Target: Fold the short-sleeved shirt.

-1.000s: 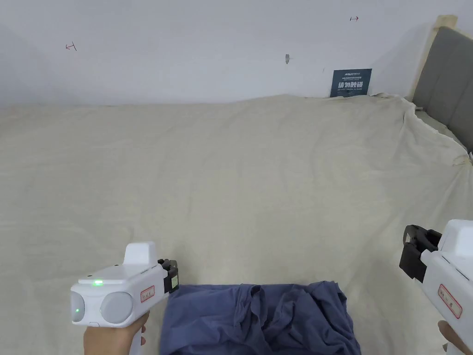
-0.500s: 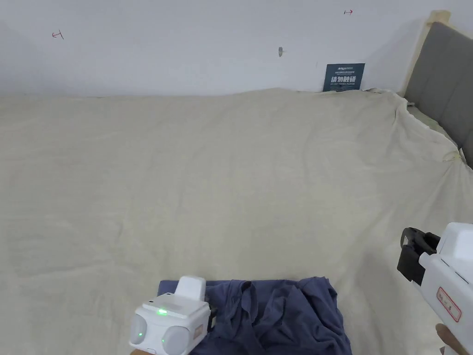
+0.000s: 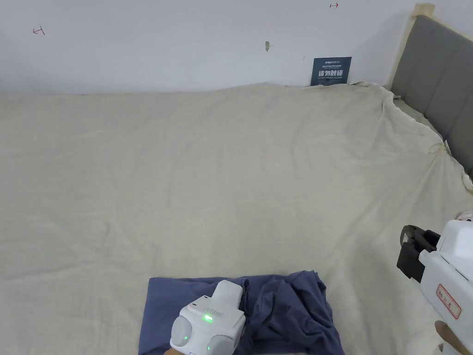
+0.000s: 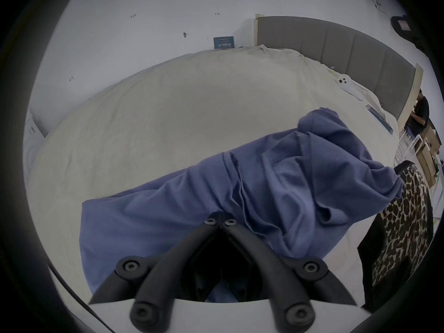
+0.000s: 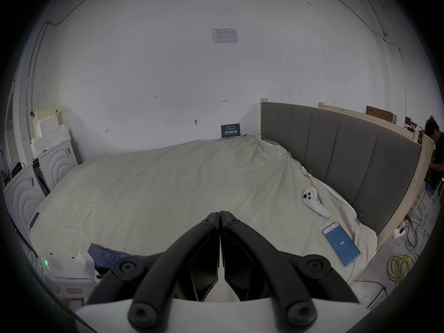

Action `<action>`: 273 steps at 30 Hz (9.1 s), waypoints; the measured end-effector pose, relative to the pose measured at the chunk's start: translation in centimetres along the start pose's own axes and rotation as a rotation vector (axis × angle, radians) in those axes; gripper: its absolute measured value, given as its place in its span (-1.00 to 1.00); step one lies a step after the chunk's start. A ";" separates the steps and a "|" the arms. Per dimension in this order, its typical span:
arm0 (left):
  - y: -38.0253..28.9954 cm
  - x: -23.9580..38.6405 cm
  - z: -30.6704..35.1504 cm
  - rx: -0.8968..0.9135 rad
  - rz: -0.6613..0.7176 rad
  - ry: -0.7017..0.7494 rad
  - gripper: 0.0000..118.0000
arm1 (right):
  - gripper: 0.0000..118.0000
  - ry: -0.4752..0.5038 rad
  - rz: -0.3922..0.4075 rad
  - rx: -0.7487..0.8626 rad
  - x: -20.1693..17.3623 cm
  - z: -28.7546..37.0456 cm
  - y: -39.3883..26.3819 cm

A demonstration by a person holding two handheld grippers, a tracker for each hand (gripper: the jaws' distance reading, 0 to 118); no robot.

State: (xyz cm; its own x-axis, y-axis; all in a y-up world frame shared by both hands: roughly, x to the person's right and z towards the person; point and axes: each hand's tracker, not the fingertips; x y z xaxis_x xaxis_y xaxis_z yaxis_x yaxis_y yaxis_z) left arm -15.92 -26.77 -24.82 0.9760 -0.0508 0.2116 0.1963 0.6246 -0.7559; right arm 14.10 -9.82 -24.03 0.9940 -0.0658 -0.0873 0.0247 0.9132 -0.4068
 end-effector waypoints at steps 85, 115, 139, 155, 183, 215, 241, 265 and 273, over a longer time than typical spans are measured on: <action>1.1 -22.5 15.1 -0.106 0.583 -0.083 -0.73 | -1.00 0.116 0.000 -0.021 -4.7 -1.1 1.2; 7.3 -0.7 -0.4 -0.353 0.158 -0.113 -0.61 | -1.00 0.058 -0.048 -0.019 -0.6 0.3 0.0; 2.9 -9.6 8.1 0.239 0.216 0.039 -1.00 | -1.00 0.042 -0.043 -0.006 -1.1 1.5 1.0; -0.3 -1.7 1.5 0.095 0.131 -0.067 -1.00 | -1.00 0.023 -0.048 -0.032 -0.2 1.6 0.1; 2.8 0.9 4.2 0.237 0.153 -0.151 -1.00 | -1.00 0.013 -0.041 -0.009 0.5 2.4 0.4; 4.1 -15.0 22.1 0.784 0.292 0.350 -1.00 | -1.00 0.144 0.079 0.269 -10.0 3.7 3.2; 0.1 -16.8 19.8 0.679 0.316 0.312 -1.00 | -1.00 0.355 0.201 -0.119 -20.1 -7.2 -13.5; -3.2 -16.6 6.0 -0.017 0.569 -0.241 0.58 | -1.00 0.378 0.237 -0.262 -19.9 -10.2 -18.9; -2.1 -17.2 1.7 -0.152 0.577 -0.386 0.57 | -1.00 0.382 0.222 -0.276 -19.8 -10.2 -18.6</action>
State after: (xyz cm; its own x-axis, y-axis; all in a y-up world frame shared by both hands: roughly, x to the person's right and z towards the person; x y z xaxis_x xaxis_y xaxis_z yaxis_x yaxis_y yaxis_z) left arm -33.24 -25.82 -25.81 0.8306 0.5530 -0.0654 -0.3039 0.3518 -0.8854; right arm -7.12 -29.61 -24.04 0.8612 -0.0716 -0.5033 -0.2625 0.7852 -0.5609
